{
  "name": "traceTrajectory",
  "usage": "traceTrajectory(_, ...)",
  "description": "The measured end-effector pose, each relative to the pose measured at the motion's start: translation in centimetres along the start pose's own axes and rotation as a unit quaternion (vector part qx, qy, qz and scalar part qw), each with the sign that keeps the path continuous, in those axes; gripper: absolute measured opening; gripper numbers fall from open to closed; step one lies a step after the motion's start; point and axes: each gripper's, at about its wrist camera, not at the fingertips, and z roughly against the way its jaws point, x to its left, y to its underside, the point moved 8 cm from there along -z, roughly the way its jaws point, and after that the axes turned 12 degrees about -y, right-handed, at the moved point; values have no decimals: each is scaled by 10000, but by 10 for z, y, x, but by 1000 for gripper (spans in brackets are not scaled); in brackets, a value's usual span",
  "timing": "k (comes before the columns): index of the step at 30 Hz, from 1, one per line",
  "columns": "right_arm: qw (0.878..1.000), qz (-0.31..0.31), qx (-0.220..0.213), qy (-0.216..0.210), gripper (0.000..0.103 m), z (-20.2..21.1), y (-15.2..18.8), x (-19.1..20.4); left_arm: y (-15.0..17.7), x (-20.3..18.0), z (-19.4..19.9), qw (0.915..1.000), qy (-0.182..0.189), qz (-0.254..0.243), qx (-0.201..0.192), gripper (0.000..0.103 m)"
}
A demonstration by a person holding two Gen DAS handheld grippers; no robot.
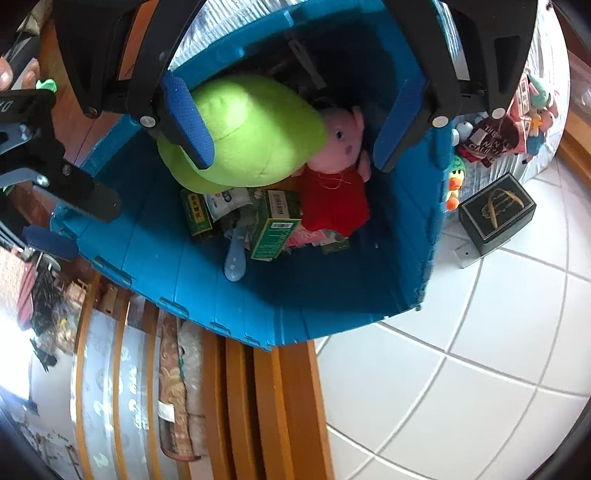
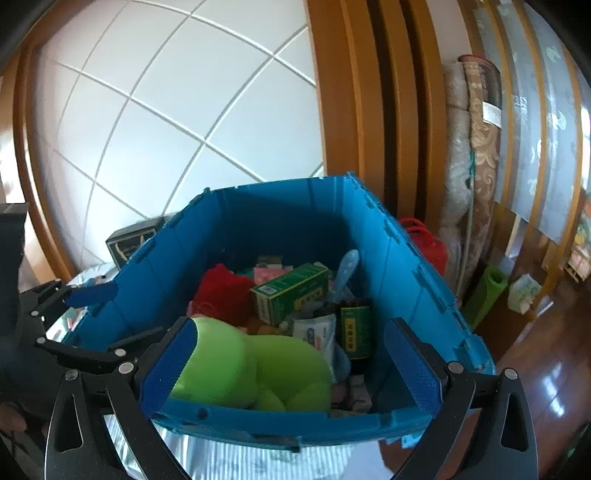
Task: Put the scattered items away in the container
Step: 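Open both tools, release the frog and withdraw to the table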
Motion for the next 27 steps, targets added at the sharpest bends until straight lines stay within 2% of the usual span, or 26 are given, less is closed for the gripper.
traceTrajectory(11,9991,398,-135,-91,103,15,-5,48,10,42,31,9984,-252,446,-229,89)
traceTrajectory(19,9985,470,-242,-170,103,24,-3,73,28,71,55,9955,-485,719,-393,90)
traceTrajectory(27,9970,662,-194,-340,103,20,3,121,54,123,74,9913,-612,1059,-481,90)
